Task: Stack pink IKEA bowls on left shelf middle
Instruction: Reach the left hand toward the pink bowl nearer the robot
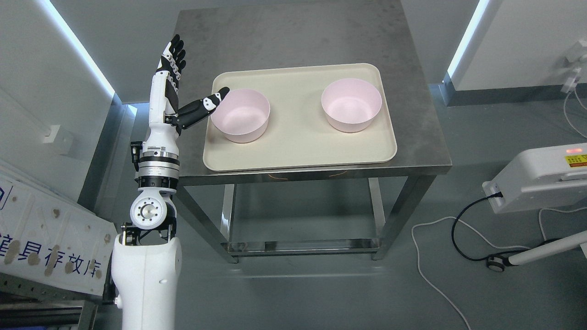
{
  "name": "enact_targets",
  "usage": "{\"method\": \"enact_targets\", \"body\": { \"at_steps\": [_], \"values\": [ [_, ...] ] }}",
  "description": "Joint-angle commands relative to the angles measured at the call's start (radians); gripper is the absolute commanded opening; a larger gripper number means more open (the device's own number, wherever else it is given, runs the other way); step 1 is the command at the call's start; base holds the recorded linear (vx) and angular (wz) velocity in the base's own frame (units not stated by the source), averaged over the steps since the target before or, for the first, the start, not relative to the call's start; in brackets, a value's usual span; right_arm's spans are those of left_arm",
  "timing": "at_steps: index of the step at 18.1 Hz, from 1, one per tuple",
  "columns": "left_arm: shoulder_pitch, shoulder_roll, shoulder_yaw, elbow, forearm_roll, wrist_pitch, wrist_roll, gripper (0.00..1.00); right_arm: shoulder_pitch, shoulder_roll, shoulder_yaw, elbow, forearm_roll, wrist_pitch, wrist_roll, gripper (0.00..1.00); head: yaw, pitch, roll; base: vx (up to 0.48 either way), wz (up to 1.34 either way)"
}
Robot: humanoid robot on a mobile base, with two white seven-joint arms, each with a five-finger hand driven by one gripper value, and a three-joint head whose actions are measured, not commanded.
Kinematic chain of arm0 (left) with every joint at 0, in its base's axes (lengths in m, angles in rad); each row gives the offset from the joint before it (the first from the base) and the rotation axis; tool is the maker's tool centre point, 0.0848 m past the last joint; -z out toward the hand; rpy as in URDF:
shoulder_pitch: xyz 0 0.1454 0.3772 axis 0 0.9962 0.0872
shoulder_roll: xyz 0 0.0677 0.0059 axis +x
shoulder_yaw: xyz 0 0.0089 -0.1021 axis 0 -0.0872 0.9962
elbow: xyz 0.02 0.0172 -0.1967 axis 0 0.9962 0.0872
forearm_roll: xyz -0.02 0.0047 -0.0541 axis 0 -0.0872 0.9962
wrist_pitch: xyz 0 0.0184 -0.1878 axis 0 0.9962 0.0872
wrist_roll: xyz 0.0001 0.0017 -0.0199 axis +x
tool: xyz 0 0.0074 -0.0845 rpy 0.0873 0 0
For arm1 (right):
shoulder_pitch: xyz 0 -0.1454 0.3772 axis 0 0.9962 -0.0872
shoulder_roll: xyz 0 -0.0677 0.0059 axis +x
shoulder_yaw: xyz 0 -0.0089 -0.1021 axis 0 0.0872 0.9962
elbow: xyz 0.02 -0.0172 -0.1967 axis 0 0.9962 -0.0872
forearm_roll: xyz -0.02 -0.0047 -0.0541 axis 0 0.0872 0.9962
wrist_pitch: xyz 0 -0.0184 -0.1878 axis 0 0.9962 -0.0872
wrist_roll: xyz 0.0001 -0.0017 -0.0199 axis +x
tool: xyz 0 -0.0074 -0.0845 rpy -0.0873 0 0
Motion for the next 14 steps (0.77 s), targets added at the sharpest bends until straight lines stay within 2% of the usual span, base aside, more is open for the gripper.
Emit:
{"method": "enact_targets", "body": {
  "at_steps": [1, 6, 8, 9, 12, 14],
  "values": [
    [0.017, 0.017, 0.025, -0.002, 0.000, -0.005, -0.005, 1.00, 0.000, -0.017, -0.005, -0.017, -0.002, 0.001, -0.001, 1.00, 0.0000, 0.000, 0.000, 0.020, 0.00],
    [-0.010, 0.017, 0.016, 0.008, -0.001, 0.005, -0.014, 1.00, 0.000, -0.017, -0.005, -0.017, -0.002, 0.001, -0.001, 1.00, 0.0000, 0.000, 0.000, 0.000, 0.00],
    [-0.064, 0.017, 0.001, 0.037, -0.003, 0.037, -0.098, 0.99, 0.000, -0.017, -0.005, -0.017, -0.002, 0.001, -0.001, 1.00, 0.0000, 0.000, 0.000, 0.000, 0.00],
    [-0.098, 0.023, -0.010, 0.050, -0.003, 0.087, -0.154, 0.99, 0.000, -0.017, -0.005, -0.017, -0.002, 0.001, -0.001, 1.00, 0.0000, 0.000, 0.000, 0.000, 0.00],
    [-0.185, 0.105, -0.061, 0.079, -0.030, 0.246, -0.268, 0.99, 0.000, -0.017, -0.005, -0.017, -0.002, 0.001, -0.001, 1.00, 0.0000, 0.000, 0.000, 0.000, 0.00],
    [-0.237, 0.199, -0.122, 0.134, -0.079, 0.270, -0.326, 0.98, 0.000, -0.017, -0.005, -0.017, -0.002, 0.001, -0.001, 1.00, 0.0000, 0.000, 0.000, 0.000, 0.00]
  ]
}}
